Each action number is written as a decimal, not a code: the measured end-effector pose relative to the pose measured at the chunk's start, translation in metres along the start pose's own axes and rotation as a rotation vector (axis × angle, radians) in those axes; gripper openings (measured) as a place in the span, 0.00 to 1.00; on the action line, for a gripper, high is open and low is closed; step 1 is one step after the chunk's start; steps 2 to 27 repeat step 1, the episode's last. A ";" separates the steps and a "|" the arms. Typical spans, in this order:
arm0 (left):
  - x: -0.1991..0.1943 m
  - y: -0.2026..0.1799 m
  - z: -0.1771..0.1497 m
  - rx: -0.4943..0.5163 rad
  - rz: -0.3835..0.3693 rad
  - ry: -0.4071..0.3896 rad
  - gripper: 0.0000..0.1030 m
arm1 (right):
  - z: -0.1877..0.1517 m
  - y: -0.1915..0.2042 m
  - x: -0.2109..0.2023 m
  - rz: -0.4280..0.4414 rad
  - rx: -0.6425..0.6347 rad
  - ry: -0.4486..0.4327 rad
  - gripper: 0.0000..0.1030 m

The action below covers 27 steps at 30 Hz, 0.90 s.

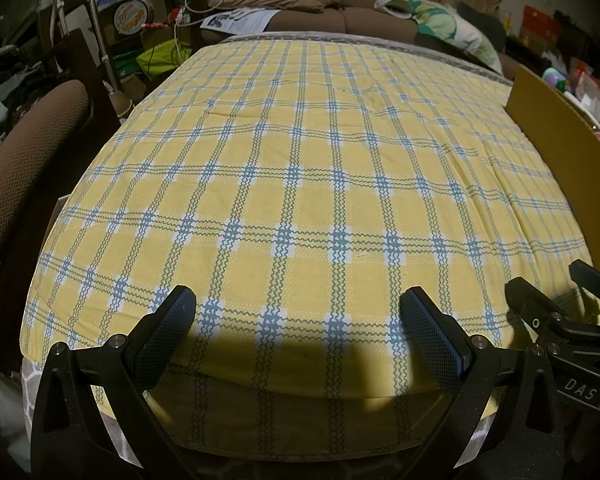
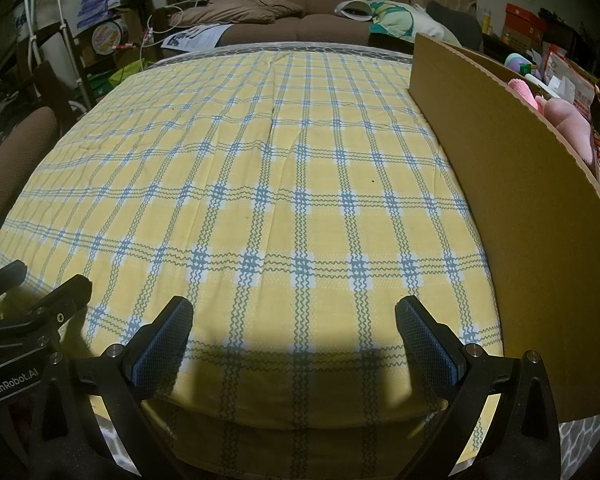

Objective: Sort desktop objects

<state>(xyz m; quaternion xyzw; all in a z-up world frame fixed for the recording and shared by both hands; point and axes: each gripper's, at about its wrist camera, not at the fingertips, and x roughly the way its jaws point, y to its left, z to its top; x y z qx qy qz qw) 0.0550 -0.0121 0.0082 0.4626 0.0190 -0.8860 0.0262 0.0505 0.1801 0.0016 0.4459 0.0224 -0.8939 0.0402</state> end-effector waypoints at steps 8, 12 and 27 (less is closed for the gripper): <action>0.000 0.000 0.000 0.000 -0.001 0.000 1.00 | 0.000 0.000 0.000 0.000 0.000 0.000 1.00; 0.000 0.000 0.000 0.000 -0.001 0.000 1.00 | 0.000 0.000 0.000 0.000 0.000 0.000 1.00; 0.000 0.000 0.000 0.000 -0.001 0.000 1.00 | 0.000 0.000 0.000 0.000 0.000 0.000 1.00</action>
